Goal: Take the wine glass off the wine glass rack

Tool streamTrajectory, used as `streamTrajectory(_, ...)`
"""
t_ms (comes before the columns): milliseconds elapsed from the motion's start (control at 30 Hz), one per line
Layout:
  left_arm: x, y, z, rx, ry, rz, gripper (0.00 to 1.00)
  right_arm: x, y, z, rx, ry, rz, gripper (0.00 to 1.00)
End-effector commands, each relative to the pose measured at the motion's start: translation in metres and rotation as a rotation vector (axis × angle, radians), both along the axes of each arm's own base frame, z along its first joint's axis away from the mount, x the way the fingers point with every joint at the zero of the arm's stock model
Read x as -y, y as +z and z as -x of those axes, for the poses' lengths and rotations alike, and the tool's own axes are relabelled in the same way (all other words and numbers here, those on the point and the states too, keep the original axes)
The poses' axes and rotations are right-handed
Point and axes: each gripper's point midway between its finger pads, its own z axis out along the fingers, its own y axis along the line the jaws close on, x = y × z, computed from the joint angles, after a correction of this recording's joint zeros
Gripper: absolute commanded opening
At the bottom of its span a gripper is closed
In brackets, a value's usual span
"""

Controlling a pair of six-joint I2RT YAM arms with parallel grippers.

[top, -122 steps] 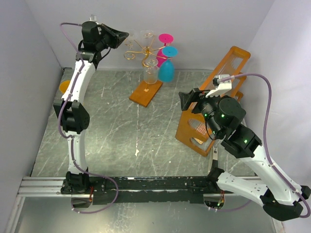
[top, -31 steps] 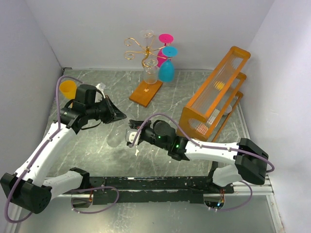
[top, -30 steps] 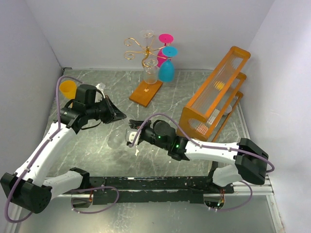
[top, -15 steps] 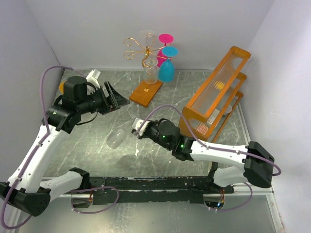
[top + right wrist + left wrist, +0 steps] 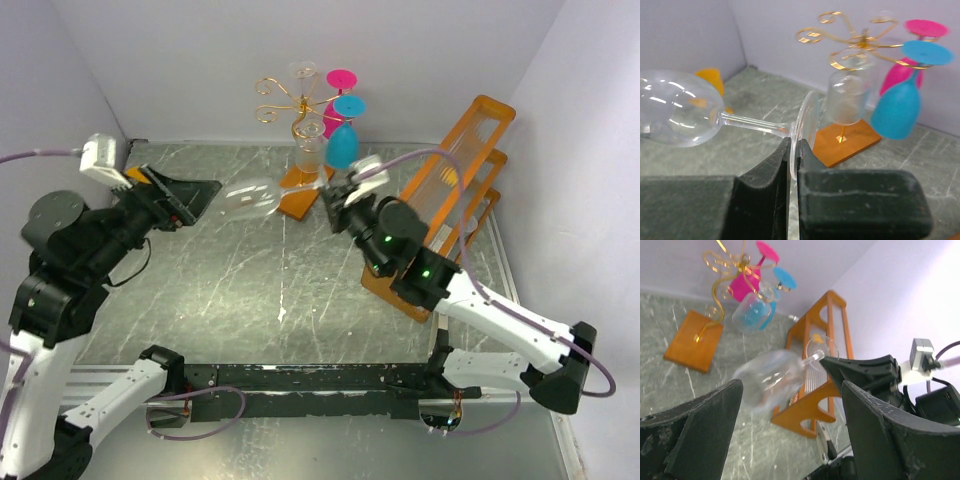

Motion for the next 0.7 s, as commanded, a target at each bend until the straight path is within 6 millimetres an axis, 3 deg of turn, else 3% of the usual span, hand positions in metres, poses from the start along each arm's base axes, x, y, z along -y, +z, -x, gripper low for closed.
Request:
streamTrajectory(0, -0.015, 0.019, 0.001, 0.083, 0.085, 0.053, 0.91, 0.035, 0.036, -0.014, -0.088, -0.022, -0.236, 0.00)
streamTrajectory(167, -0.003, 0.015, -0.001, 0.054, 0.027, 0.069, 0.90, 0.042, 0.048, -0.017, -0.081, 0.019, -0.288, 0.00)
streamTrajectory(333, 0.024, 0.002, -0.009, -0.017, -0.093, 0.081, 0.80, 0.036, 0.056, -0.007, -0.059, 0.092, -0.321, 0.00)
streamTrajectory(500, 0.028, -0.005, -0.012, -0.039, -0.104, 0.099, 0.69, 0.038, 0.059, -0.004, -0.056, 0.097, -0.339, 0.00)
streamTrajectory(667, 0.030, -0.009, -0.009, -0.042, -0.122, 0.106, 0.70, 0.042, 0.064, -0.002, -0.050, 0.094, -0.353, 0.00)
